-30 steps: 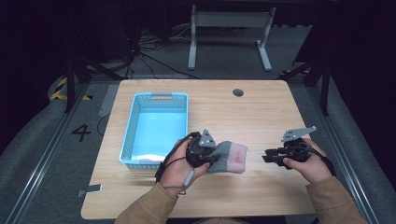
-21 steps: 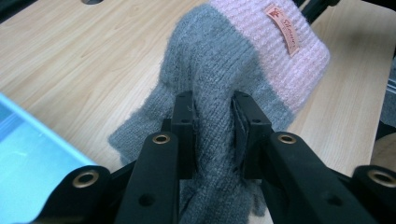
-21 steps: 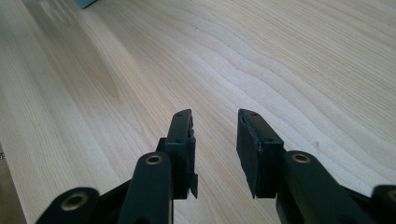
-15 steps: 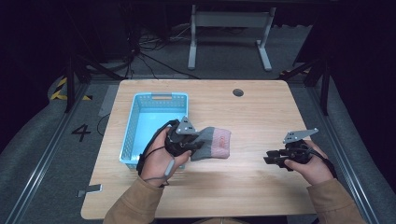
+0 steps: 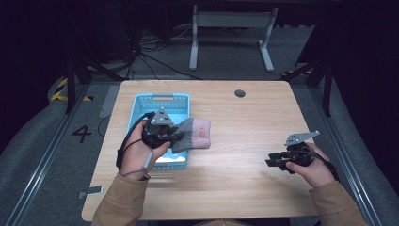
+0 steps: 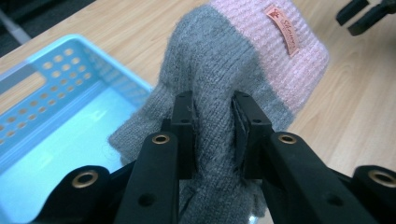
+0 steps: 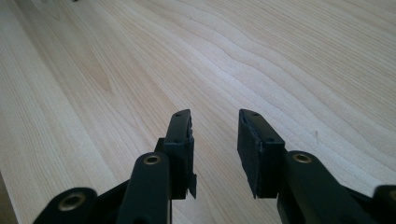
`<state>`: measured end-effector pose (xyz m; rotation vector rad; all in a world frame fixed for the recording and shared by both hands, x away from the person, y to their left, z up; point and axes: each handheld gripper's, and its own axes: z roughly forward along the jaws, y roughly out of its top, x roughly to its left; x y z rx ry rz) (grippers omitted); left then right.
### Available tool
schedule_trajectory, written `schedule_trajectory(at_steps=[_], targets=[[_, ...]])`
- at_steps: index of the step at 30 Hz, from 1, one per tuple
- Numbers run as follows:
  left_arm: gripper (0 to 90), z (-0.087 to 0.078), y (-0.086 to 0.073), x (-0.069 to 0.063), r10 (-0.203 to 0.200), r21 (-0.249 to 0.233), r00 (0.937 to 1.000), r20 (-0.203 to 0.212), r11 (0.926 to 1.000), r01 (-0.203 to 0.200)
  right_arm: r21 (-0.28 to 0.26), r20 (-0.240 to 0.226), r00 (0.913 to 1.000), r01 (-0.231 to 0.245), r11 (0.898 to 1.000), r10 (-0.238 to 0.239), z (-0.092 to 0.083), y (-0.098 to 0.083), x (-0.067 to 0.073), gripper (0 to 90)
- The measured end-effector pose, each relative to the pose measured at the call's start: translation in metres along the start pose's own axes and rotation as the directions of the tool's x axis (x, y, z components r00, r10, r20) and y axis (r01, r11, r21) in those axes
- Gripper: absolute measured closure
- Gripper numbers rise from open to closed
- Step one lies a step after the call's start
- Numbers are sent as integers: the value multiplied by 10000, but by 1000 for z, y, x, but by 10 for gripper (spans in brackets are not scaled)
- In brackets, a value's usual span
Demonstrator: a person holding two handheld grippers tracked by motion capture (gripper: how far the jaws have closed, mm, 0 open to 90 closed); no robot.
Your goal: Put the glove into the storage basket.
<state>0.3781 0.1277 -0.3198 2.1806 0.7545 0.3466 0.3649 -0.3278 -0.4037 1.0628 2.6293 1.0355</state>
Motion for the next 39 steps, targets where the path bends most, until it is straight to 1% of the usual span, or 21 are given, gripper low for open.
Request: schedule_trajectory(at_steps=[2,4,8,11,14,17,20,22,26,27,28,29,30,32,33,36,39], targets=[[733,-3,-4,6,-173,-53,9998,-71,9998,173,11,-2,10000,-5,10000,5,1,0,0,661],[732,-6,-9,13,-256,54,9994,-230,9997,257,25,-16,10000,-5,10000,5,1,0,0,660],[732,-12,-17,23,-500,28,9978,-429,9987,502,50,-73,10000,35,10000,-35,4,2,0,660],[732,-16,-22,29,-609,29,9964,-597,9981,612,78,-127,9999,92,9999,-91,6,4,0,660],[731,-20,-29,36,-716,192,9935,-888,9971,736,96,-164,9998,122,9999,-120,9,6,1,659],[731,-23,-34,42,-885,211,9891,-1177,9956,916,120,-190,9997,179,9998,-177,11,8,1,658],[731,-24,-38,48,-1057,304,9854,-1332,9934,1107,152,-217,9996,203,9997,-200,12,9,1,657],[731,-21,-41,52,-1070,413,9844,-1399,9926,1138,157,-216,9996,209,9997,-206,13,9,1,657],[731,-15,-45,61,-1235,549,9823,-1408,9897,1323,165,-210,9996,198,9997,-194,13,8,1,656],[730,-12,-47,63,-1290,522,9821,-1373,9892,1372,176,-194,9997,165,9997,-161,12,8,2,655],[730,-8,-49,66,-1427,502,9828,-1171,9875,1494,154,-196,9997,138,9998,-135,12,7,1,655],[729,-5,-50,69,-1492,474,9827,-1093,9868,1551,139,-184,9997,136,9998,-134,12,7,1,655],[729,-2,-52,71,-1509,554,9827,-1076,9860,1575,150,-178,9998,135,9998,-133,12,6,1,654],[729,4,-55,75,-1520,663,9813,-1179,9848,1605,173,-172,9998,89,9998,-86,12,5,1,653],[729,6,-56,77,-1501,761,9818,-1165,9843,1595,188,-165,9998,108,9998,-105,12,5,1,652],[729,15,-60,82,-1622,889,9801,-1141,9810,1726,167,-150,9998,97,9998,-94,12,4,1,651],[729,21,-62,86,-1585,1058,9807,-1145,9796,1707,148,-131,9999,85,9999,-83,11,3,1,650]])
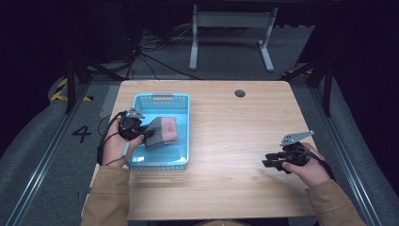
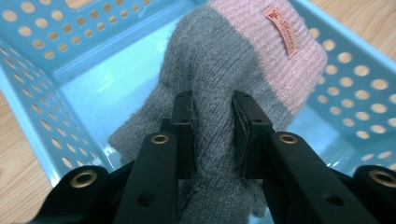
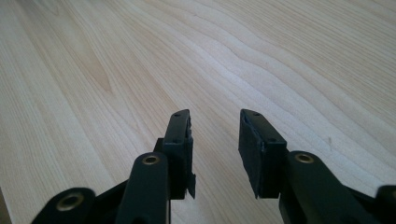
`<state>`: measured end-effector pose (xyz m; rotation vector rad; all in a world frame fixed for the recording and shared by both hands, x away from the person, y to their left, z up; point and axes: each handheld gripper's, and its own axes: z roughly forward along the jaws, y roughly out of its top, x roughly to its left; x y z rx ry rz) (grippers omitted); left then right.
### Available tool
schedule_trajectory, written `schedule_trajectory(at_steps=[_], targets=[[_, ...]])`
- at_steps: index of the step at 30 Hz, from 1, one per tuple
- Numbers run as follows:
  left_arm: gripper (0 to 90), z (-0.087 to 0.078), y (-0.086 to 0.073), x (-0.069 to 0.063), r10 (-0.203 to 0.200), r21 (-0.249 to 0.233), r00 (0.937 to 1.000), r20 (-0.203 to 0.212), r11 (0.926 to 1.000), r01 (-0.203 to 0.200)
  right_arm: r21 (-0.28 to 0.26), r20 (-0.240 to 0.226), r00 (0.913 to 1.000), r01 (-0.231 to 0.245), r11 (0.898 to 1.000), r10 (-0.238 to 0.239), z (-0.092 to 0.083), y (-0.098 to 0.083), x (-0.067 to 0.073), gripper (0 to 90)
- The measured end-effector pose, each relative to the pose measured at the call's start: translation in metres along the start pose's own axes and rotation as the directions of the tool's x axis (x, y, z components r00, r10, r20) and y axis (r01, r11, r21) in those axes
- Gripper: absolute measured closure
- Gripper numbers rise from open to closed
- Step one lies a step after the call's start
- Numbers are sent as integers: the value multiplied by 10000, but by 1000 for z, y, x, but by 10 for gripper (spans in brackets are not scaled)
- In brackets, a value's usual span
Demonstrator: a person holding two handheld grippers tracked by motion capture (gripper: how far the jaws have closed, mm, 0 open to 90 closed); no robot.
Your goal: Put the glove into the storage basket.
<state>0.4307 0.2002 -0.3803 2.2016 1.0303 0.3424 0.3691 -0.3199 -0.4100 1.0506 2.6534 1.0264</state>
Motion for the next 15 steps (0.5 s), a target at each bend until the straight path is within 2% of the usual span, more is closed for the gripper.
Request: schedule_trajectory(at_steps=[2,5,8,15], targets=[[728,5,0,2,-56,113,10000,29,9999,55,-1,34,10000,-49,10000,49,-1,-1,0,650],[728,12,1,3,69,445,10000,-69,9990,-66,2,72,9999,-97,10000,97,-2,-3,0,649],[727,18,1,4,101,698,9999,41,9975,-104,-7,128,9999,-107,9999,107,-3,-5,0,647],[724,34,5,3,261,1349,9997,-4,9905,-258,-8,207,9997,-142,9999,142,-5,-9,0,642]])
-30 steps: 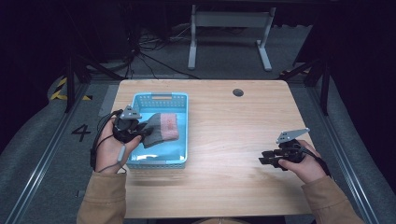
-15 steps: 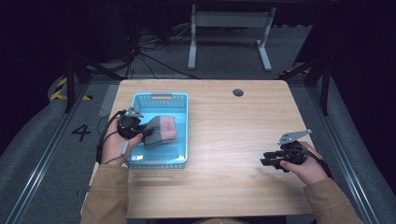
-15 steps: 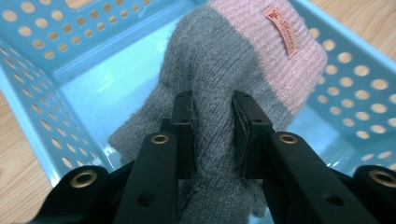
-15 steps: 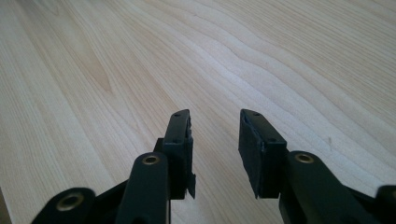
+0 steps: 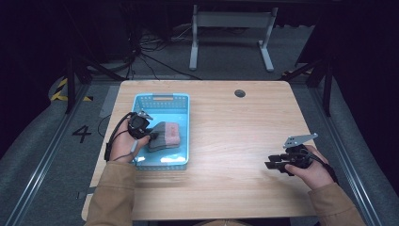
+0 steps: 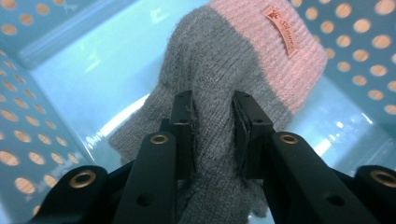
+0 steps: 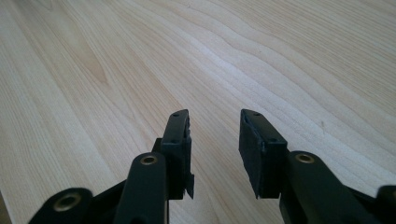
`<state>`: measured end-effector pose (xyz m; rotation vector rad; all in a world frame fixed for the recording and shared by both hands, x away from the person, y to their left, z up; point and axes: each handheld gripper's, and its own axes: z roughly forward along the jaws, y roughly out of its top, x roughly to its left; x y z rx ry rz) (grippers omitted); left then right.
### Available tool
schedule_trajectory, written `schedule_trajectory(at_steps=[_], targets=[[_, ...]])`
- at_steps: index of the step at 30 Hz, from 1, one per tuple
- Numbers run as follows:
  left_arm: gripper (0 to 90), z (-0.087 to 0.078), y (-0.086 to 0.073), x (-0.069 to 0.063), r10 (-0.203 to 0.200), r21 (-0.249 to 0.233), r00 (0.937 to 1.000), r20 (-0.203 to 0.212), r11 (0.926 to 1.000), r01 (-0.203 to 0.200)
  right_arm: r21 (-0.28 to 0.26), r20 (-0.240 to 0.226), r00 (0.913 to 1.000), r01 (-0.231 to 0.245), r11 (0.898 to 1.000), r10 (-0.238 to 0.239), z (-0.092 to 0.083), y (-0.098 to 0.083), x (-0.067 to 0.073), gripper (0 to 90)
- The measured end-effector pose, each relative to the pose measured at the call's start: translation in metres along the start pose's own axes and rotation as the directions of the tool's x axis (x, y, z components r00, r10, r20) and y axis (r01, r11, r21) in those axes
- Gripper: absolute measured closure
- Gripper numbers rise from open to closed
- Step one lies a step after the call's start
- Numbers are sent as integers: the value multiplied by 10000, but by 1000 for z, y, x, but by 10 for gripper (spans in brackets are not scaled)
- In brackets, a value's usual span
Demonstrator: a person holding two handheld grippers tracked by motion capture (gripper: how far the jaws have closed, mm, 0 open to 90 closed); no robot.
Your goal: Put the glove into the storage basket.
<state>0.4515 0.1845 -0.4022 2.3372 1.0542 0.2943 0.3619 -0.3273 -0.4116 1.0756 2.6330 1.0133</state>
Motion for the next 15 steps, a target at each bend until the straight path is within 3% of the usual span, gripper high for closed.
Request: schedule_trajectory(at_steps=[15], targets=[[716,21,11,-3,159,236,9993,333,9996,-166,-35,280,9996,-53,10000,54,-4,-9,1,625]])
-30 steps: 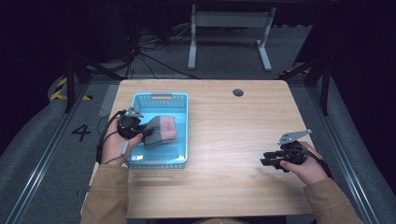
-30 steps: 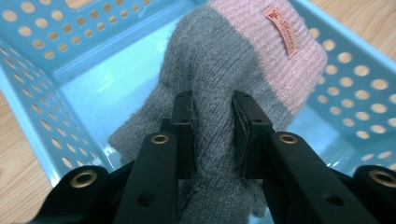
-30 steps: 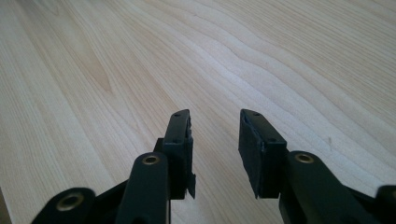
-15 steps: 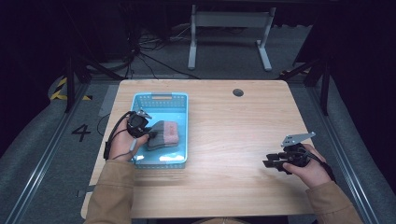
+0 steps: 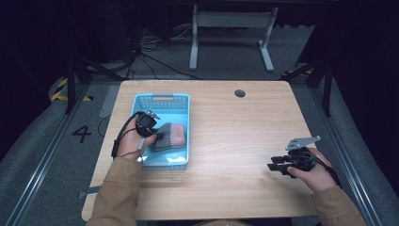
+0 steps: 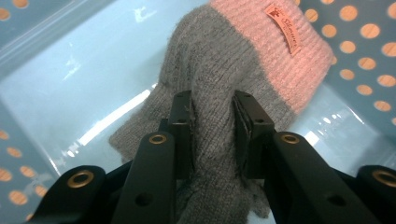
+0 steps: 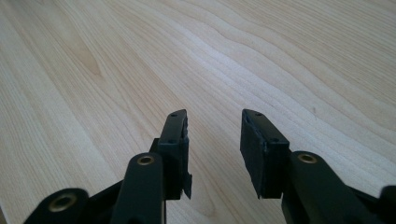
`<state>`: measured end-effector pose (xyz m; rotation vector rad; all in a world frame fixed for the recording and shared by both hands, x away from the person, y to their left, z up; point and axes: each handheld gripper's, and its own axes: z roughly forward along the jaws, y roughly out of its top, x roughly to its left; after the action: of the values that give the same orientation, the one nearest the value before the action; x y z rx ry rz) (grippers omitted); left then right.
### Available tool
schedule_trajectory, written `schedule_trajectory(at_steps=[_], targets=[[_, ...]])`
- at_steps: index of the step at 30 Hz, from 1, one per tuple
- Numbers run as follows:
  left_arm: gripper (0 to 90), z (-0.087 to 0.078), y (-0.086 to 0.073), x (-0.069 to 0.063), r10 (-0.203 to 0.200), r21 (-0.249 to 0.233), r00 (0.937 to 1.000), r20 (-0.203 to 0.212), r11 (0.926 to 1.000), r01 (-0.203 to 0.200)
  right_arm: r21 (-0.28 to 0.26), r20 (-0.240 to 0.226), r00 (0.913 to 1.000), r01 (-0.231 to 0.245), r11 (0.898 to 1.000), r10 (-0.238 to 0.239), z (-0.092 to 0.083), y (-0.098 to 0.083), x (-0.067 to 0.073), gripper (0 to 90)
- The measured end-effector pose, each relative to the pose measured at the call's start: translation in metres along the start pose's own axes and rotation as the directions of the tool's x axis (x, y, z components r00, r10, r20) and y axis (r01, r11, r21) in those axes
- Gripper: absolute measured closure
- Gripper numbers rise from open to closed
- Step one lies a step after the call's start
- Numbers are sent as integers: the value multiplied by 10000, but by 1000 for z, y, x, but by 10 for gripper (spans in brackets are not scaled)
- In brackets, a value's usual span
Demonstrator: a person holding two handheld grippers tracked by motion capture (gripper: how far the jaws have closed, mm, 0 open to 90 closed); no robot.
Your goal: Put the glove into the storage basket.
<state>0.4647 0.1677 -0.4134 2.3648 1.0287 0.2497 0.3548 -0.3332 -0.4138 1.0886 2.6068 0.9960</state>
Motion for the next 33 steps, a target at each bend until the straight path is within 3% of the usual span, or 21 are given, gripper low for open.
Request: schedule_trajectory(at_steps=[10,14,17,18,20,26,32,33], targets=[[709,9,1,1,145,147,9999,-72,9998,-144,-59,2,10000,15,10000,-15,0,-1,0,620],[657,11,1,1,161,171,9996,-212,9997,-158,-110,-29,9999,99,9999,-99,-1,0,1,617],[560,11,1,2,221,-23,9992,-326,9998,-222,-124,-22,9999,141,9998,-141,-1,0,2,615],[527,10,1,0,483,-455,9961,-742,9976,-518,-116,-25,9999,121,9999,-121,0,1,2,613],[484,8,3,-2,622,-854,9932,-982,9938,-707,-105,28,9999,118,9999,-118,1,1,1,609],[461,-5,6,-13,493,-1309,9960,-739,9897,-587,-98,-25,9998,171,9998,-172,2,4,1,605],[457,-27,7,-30,392,-1793,9991,-161,9829,-415,-98,-107,9996,243,9997,-244,7,9,1,600],[456,-31,7,-36,519,-1823,9986,-29,9819,-516,-106,-120,9995,274,9996,-276,7,10,0,599]])
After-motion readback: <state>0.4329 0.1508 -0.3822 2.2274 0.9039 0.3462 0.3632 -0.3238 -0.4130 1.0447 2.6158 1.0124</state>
